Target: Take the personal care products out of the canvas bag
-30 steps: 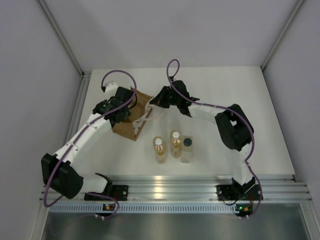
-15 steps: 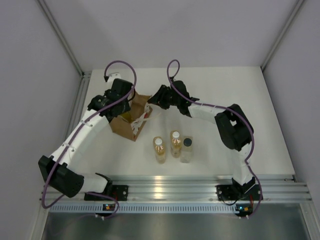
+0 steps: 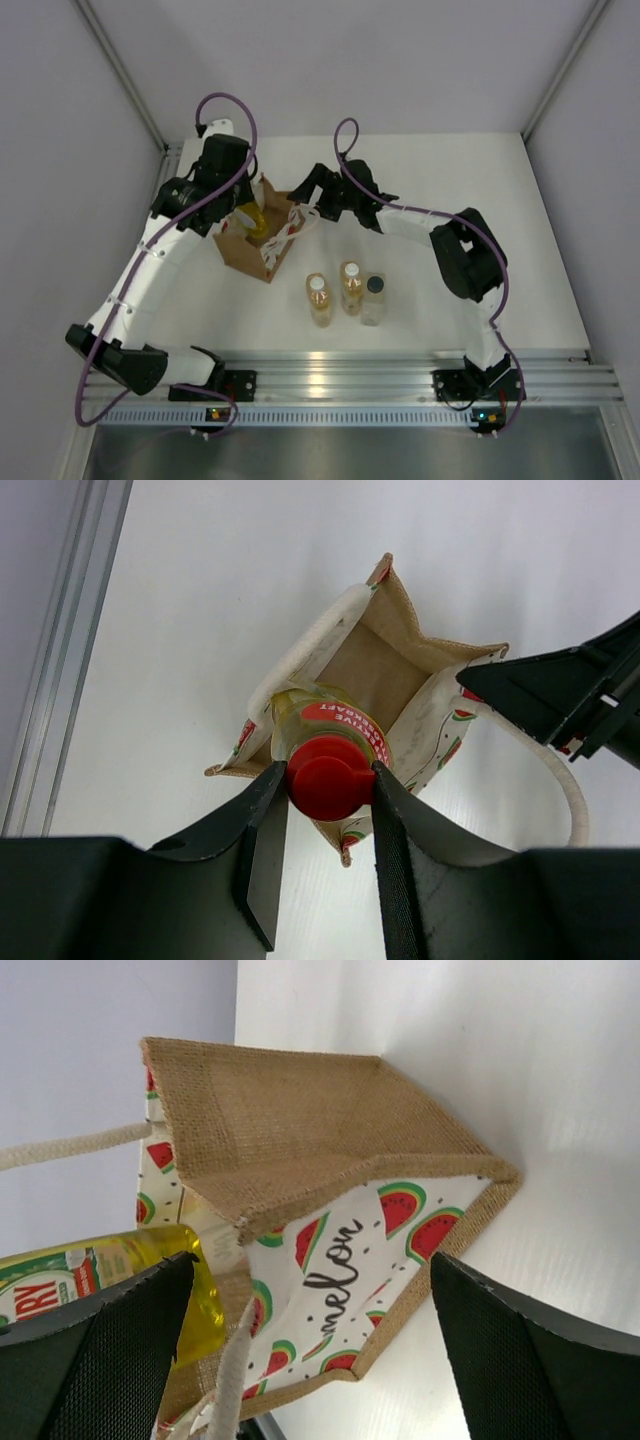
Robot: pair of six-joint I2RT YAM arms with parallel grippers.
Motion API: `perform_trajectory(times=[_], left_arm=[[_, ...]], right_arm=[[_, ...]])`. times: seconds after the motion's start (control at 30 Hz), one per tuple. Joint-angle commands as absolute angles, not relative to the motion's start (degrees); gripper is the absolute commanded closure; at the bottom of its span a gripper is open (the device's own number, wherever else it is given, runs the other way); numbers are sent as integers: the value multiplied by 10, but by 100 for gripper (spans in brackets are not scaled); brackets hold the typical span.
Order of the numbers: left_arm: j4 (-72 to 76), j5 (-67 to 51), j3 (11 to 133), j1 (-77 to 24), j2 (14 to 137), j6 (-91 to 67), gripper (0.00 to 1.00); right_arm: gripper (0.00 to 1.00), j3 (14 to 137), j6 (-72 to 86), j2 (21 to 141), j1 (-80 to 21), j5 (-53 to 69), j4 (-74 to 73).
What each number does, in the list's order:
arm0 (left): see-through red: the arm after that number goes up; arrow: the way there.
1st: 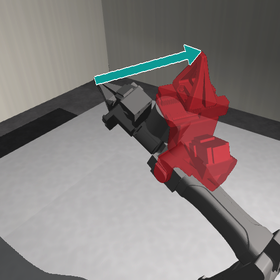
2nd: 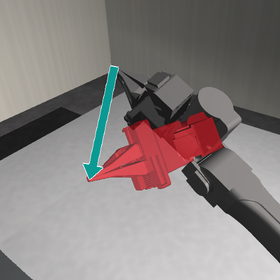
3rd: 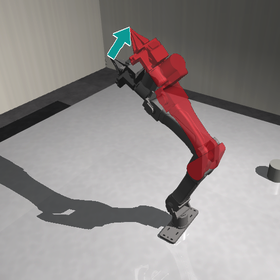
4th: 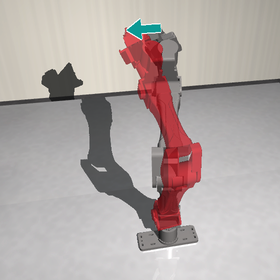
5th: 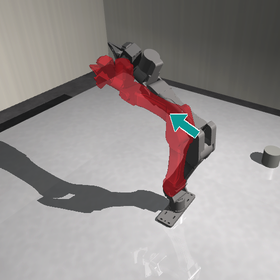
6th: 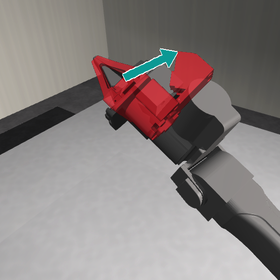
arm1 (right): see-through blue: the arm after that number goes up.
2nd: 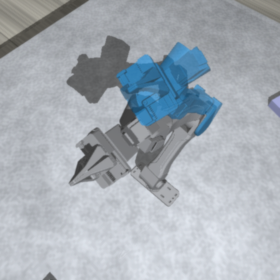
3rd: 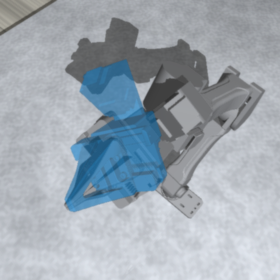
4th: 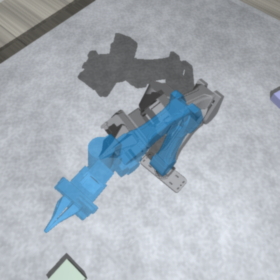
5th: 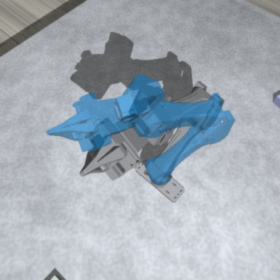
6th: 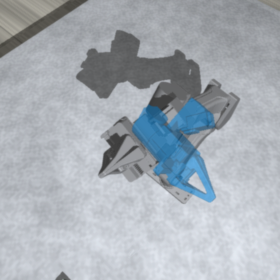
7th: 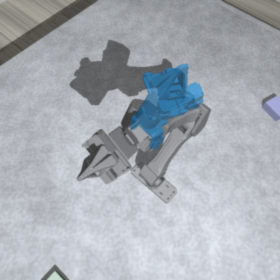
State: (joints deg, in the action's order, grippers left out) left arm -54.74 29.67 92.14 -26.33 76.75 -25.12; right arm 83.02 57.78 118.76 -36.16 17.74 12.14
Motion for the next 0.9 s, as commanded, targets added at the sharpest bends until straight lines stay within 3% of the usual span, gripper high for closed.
perform_trajectory(times=[0.0,0.87], left_arm=[[-516,291,994,-263,751,-228,100],[-570,127,1136,-262,721,-184,100]], right_arm=[[1,867,571,1165,-370,185,120],[0,848,522,1065,-324,201,67]])
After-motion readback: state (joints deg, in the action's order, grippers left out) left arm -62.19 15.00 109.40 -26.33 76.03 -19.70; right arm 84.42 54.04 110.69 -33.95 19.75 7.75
